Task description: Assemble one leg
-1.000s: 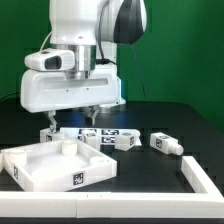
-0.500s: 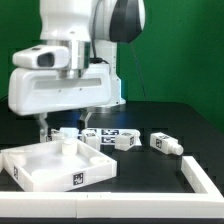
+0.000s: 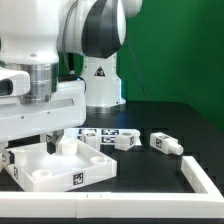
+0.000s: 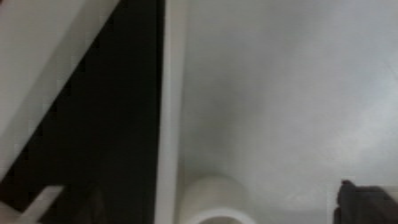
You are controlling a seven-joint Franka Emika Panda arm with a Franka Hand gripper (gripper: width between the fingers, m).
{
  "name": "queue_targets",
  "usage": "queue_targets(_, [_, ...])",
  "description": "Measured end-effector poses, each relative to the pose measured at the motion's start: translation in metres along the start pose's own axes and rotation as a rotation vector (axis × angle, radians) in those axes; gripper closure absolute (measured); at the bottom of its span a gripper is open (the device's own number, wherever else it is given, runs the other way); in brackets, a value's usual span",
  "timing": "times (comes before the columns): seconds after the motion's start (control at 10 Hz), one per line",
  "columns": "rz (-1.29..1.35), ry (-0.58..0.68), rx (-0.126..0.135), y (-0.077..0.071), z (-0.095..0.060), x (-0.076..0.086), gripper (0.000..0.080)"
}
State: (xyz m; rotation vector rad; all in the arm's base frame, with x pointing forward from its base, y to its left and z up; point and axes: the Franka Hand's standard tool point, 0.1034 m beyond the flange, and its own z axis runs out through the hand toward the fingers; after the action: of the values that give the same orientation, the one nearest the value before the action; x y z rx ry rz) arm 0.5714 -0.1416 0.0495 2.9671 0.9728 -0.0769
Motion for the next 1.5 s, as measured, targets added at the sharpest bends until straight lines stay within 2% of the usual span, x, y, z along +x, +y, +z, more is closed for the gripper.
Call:
queue_targets(0.2, [0.003,-0.005,0.004,0.0,0.004,-0.003,0.0151])
queue_targets(0.4, [0.022,-0.029,0.02,0.006,0.028,-0.015,0.0151])
queue_targets(0.6, [0.028,-0.037,0.024,0.006,0.039,-0.02,0.0151])
queue_targets(0.8, [0.027,-0.037,0.023,0.006,0.039,-0.02,0.0423])
queue_targets(0.9, [0.027,-0.037,0.023,0.006,0.039,-0.02,0.0423])
queue_targets(1.1, [0.027,-0.037,0.023,0.006,0.039,-0.02,0.0727])
queue_targets(1.2, [0.034,-0.043,0.029,0.006,0.038,-0.018,0.0727])
queue_targets(1.3, [0.057,-0.041,0.026,0.012,0.033,-0.006,0.0747])
queue_targets(1.4, [0.077,-0.028,0.01,0.018,0.027,0.008,0.0747])
queue_targets(1.5, [0.143,-0.025,0.004,0.015,0.025,0.013,0.0747])
